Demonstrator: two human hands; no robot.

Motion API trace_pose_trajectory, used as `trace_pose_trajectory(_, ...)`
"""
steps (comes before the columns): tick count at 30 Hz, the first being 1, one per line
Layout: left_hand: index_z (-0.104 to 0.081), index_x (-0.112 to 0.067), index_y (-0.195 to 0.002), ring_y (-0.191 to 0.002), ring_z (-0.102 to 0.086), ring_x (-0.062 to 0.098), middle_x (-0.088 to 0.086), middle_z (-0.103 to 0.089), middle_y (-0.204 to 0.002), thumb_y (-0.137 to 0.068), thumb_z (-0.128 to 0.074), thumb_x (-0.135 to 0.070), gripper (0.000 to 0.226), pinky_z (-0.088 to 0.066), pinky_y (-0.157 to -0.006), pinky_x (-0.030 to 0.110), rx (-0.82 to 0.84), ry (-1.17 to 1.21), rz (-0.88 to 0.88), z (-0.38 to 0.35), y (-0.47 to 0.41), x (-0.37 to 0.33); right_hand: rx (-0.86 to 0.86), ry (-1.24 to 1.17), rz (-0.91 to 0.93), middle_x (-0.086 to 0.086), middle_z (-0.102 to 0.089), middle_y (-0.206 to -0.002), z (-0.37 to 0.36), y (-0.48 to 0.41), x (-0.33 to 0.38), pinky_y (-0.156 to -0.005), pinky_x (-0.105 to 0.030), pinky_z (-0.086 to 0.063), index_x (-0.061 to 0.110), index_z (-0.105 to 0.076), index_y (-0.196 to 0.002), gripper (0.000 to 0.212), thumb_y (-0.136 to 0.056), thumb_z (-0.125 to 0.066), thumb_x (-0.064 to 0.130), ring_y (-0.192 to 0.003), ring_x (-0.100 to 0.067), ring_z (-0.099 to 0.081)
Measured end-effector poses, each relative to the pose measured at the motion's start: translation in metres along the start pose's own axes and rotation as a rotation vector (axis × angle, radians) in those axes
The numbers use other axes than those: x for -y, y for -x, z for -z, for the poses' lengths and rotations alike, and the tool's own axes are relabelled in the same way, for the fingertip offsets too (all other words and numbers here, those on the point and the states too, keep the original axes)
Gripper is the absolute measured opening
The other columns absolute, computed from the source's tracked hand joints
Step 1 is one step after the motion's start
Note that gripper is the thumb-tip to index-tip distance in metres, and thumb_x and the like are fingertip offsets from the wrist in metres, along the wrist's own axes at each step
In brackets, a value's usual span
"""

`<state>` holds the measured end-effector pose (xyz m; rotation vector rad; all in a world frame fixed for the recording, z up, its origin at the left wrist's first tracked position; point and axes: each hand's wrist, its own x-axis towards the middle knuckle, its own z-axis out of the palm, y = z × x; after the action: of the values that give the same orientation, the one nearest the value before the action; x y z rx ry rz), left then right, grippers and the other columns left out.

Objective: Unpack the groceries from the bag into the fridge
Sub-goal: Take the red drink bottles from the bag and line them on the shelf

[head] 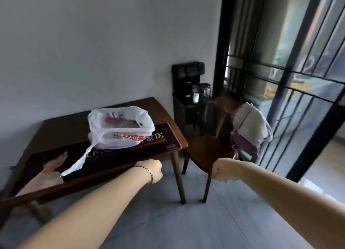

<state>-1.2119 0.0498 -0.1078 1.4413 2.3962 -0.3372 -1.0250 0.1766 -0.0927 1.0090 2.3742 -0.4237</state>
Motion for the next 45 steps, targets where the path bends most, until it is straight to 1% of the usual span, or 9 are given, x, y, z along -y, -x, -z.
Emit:
trace_pose_trajectory(4, -0.061, -0.011, -0.111, -0.099, -0.064, 0.029, 0.009, -0.065, -0.113, -0.09, -0.037, -0.016, 0.032, -0.048, -0.079, 0.031, -0.012, 0.088, 0.158, 0.002, -0.034, 0.076, 0.015, 0.105, 0.11, -0.004, -0.059, -0.077, 0.029, -0.08, 0.048, -0.061, -0.023, -0.04, 0.009, -0.062, -0.083, 0.026, -0.091, -0.044, 0.026, -0.075, -0.018, -0.053)
trace_pose_trajectory(10, -0.057, -0.02, -0.114, -0.109, -0.057, 0.026, 0.003, -0.059, -0.121, -0.093, -0.039, -0.023, 0.028, -0.044, -0.083, 0.032, -0.09, 0.199, 0.287, 0.0, -0.117, 0.166, 0.001, 0.128, 0.235, -0.007, -0.067, -0.103, 0.068, -0.215, 0.105, -0.087, -0.031, -0.051, 0.005, -0.064, -0.109, 0.033, -0.089, -0.049, 0.027, -0.094, -0.022, -0.064)
trace_pose_trajectory(18, -0.052, -0.021, -0.122, -0.104, -0.059, 0.023, -0.001, -0.055, -0.125, -0.094, -0.039, -0.022, 0.031, -0.046, -0.082, 0.031, -0.246, 0.316, 0.346, 0.023, -0.209, 0.25, -0.201, 0.111, 0.305, -0.002, -0.064, -0.108, 0.137, -0.364, 0.179, -0.075, -0.027, -0.051, 0.016, -0.059, -0.115, 0.028, -0.094, -0.045, 0.028, -0.094, -0.02, -0.063)
trace_pose_trajectory(25, -0.052, -0.018, -0.126, -0.11, -0.054, 0.019, 0.0, -0.049, -0.131, -0.094, -0.043, -0.019, 0.033, -0.044, -0.091, 0.031, -0.254, 0.416, 0.36, 0.021, -0.295, 0.315, -0.349, -0.104, 0.296, -0.004, -0.056, -0.121, 0.163, -0.458, 0.234, -0.087, -0.031, -0.051, 0.016, -0.054, -0.122, 0.03, -0.092, -0.051, 0.024, -0.102, -0.021, -0.059)
trace_pose_trajectory(35, -0.066, -0.012, -0.101, -0.113, -0.053, 0.036, 0.014, -0.049, -0.135, -0.073, -0.069, -0.011, 0.029, -0.043, -0.097, 0.044, -0.413, 0.242, 0.072, 0.022, -0.435, 0.381, -0.513, 0.012, 0.176, -0.007, -0.008, -0.157, 0.183, -0.578, 0.28, -0.117, -0.039, -0.012, 0.019, -0.02, -0.147, 0.065, -0.093, -0.048, 0.043, -0.144, -0.028, -0.009)
trace_pose_trajectory(39, -0.069, -0.018, -0.107, -0.119, -0.054, 0.037, 0.015, -0.055, -0.131, -0.047, -0.083, -0.01, 0.062, -0.038, -0.098, 0.053, -0.459, 0.077, -0.034, 0.03, -0.48, 0.391, -0.447, 0.166, 0.069, -0.011, 0.008, -0.157, 0.182, -0.625, 0.288, -0.11, -0.045, 0.011, 0.02, 0.0, -0.15, 0.091, -0.084, -0.038, 0.07, -0.145, -0.033, 0.005)
trace_pose_trajectory(41, -0.047, -0.025, -0.135, -0.138, -0.027, 0.039, 0.013, -0.029, -0.151, -0.065, -0.074, -0.015, 0.076, -0.012, -0.108, 0.053, -0.427, -0.001, -0.07, 0.036, -0.501, 0.393, -0.351, 0.21, 0.014, -0.013, -0.006, -0.157, 0.177, -0.649, 0.284, -0.114, -0.047, 0.003, 0.021, -0.002, -0.149, 0.093, -0.081, -0.037, 0.074, -0.144, -0.034, -0.009)
trace_pose_trajectory(43, -0.006, -0.033, -0.149, -0.143, 0.012, 0.036, 0.006, 0.014, -0.157, -0.086, -0.055, -0.02, 0.08, 0.014, -0.108, 0.053, -0.309, -0.055, -0.078, 0.034, -0.524, 0.397, -0.253, 0.136, -0.012, -0.013, -0.039, -0.14, 0.176, -0.667, 0.279, -0.108, -0.042, -0.033, 0.018, -0.015, -0.145, 0.078, -0.087, -0.039, 0.064, -0.126, -0.031, -0.043)
trace_pose_trajectory(45, 0.011, -0.037, -0.146, -0.139, 0.024, 0.037, 0.002, 0.029, -0.152, -0.089, -0.054, -0.029, 0.087, 0.015, -0.109, 0.056, -0.176, -0.065, -0.016, 0.033, -0.547, 0.398, -0.261, 0.018, 0.02, -0.008, -0.055, -0.123, 0.182, -0.675, 0.271, -0.089, -0.037, -0.051, 0.019, -0.028, -0.139, 0.054, -0.094, -0.039, 0.046, -0.106, -0.026, -0.057)
